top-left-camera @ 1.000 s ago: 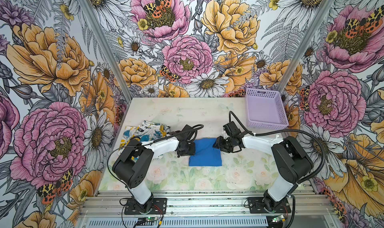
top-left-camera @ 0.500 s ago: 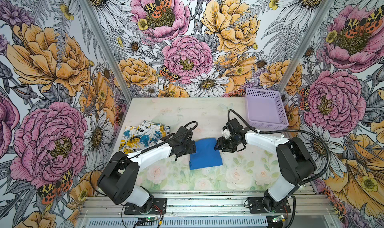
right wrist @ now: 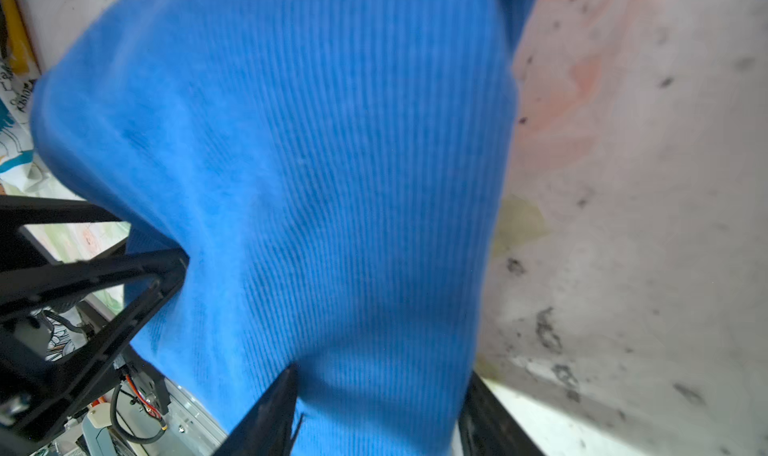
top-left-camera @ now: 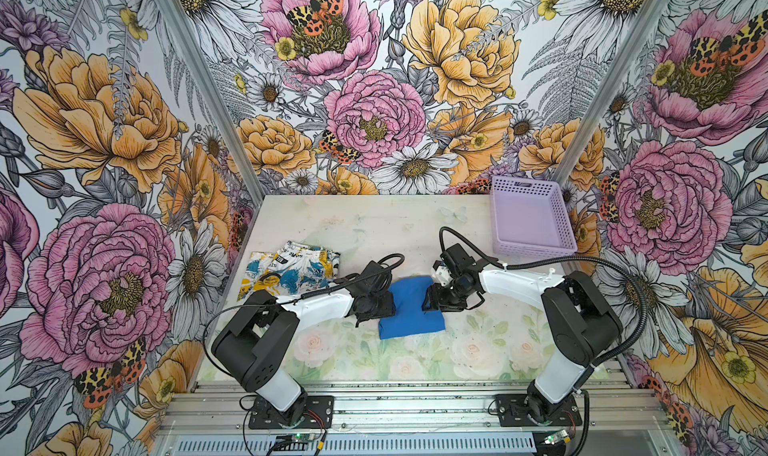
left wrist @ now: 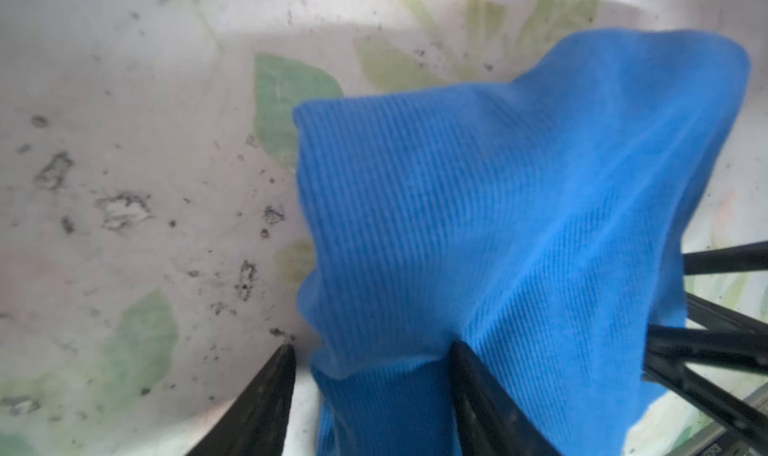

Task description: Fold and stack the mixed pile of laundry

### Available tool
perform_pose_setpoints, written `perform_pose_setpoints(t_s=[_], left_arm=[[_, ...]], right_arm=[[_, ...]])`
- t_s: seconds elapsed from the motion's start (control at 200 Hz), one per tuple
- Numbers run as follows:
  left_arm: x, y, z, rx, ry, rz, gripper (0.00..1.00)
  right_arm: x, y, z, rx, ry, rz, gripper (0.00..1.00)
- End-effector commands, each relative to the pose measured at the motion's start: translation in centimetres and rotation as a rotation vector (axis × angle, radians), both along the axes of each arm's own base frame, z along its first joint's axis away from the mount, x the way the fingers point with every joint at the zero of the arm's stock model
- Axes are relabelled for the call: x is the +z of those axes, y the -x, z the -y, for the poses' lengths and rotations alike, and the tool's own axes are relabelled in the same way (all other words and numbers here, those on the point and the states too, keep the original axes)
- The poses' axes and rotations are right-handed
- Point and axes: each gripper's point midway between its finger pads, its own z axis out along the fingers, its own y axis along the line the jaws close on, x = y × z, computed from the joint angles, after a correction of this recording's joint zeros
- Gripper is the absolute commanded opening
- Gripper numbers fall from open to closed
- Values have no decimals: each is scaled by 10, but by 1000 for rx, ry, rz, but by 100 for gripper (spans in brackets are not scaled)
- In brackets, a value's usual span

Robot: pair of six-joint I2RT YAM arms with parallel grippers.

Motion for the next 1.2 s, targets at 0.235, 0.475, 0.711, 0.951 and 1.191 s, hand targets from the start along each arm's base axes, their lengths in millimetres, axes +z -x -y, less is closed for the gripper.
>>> perform_pose_setpoints(t_s=[0.235,0.475,0.711,0.951,1.191], left_arm=[[-5,7,-9,30,-13,4,60],[-5,7,-9,33,-7,5,60],[-11,5,-11,51,11,-5,53],[-17,0,-9,50,18,-9,44],[-23,-1,-9,45,9,-20,38]], right_arm=[[2,-21,14,-35,15,66,62],[0,-22,2,1,7,68,62],[-12,-22,2,-2,40,70,60],[-16,-35,4,-16,53,91,57],[-23,-33,4,-10,53,71,50]])
